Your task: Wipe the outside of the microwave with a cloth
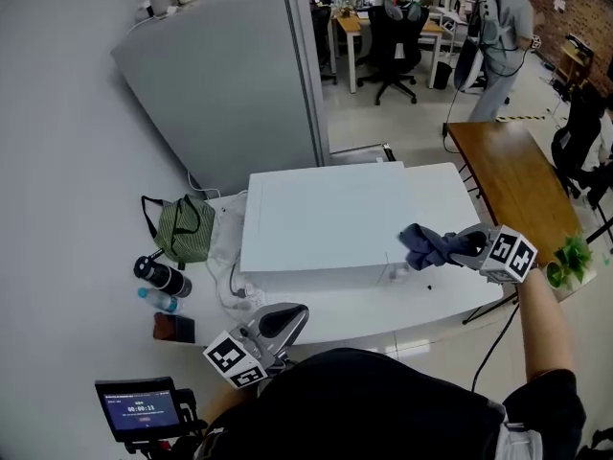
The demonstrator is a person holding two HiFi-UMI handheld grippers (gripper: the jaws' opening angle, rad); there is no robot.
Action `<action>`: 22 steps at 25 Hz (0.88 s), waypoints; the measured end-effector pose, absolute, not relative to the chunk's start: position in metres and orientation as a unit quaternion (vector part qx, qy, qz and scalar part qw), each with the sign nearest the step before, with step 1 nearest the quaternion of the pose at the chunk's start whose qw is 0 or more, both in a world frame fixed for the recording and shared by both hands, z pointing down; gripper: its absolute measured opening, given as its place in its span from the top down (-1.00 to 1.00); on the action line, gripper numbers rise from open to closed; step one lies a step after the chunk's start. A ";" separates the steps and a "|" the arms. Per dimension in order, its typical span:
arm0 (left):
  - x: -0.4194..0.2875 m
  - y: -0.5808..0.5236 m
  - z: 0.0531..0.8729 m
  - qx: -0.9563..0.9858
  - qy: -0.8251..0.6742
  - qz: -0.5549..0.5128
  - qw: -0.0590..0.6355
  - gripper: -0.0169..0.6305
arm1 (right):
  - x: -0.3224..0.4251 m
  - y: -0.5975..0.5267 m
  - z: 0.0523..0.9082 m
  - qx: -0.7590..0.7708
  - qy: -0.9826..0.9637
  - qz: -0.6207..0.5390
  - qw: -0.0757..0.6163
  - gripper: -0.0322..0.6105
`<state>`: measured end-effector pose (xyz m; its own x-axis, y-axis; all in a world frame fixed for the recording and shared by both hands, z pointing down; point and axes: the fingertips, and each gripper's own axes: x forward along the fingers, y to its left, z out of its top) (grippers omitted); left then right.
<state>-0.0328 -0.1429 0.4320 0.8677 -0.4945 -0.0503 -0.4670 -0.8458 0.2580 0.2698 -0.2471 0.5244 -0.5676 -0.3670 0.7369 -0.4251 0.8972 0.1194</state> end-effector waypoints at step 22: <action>-0.245 -0.075 0.461 0.940 -0.312 -0.055 0.126 0.94 | -0.193 -0.257 0.583 0.277 -0.904 0.308 0.104 0.56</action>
<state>-0.2448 -0.0754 0.4615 0.7991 -0.6007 -0.0241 -0.5731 -0.7733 0.2711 -0.1931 -0.2568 0.5832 -0.8245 -0.4374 0.3591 -0.5656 0.6565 -0.4991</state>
